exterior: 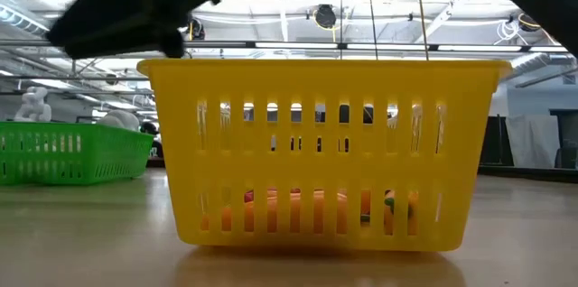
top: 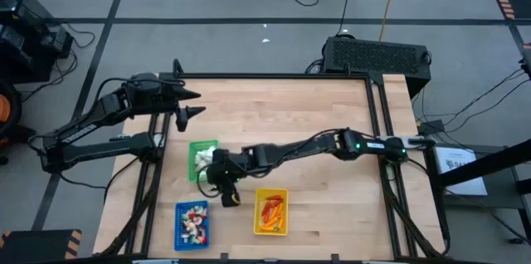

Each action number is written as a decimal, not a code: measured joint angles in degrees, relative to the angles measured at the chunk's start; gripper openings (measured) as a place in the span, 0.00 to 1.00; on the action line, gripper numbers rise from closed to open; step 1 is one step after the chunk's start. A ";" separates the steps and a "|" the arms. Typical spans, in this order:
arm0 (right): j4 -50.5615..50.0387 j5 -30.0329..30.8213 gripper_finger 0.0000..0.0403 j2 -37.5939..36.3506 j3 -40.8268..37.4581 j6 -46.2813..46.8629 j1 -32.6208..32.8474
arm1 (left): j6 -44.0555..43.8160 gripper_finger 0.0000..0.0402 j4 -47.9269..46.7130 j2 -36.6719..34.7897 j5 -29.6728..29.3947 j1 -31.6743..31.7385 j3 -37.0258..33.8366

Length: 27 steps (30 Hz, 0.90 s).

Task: Sort produce into baskets
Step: Return to Home Position

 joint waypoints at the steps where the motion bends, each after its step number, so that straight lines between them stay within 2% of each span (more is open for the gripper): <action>1: -1.91 0.02 0.30 -0.78 0.00 -0.64 -0.26 | -0.02 0.66 0.69 0.02 -0.01 0.01 0.00; 7: -10.86 1.21 0.30 -5.29 -0.02 -4.32 -1.58 | -0.13 0.66 5.34 0.03 -0.01 0.01 0.00; 17: -30.22 13.98 0.30 -13.92 -0.02 -8.30 -5.04 | -0.94 0.66 17.45 3.94 0.37 -0.45 0.00; 21: -37.01 14.24 0.30 -16.91 -0.02 -8.15 -7.27 | -3.30 0.66 21.89 7.26 1.83 -1.97 0.00; 27: -45.43 13.99 0.30 -20.36 -0.04 -7.20 -10.68 | -3.64 0.66 26.42 11.10 3.11 -7.74 0.00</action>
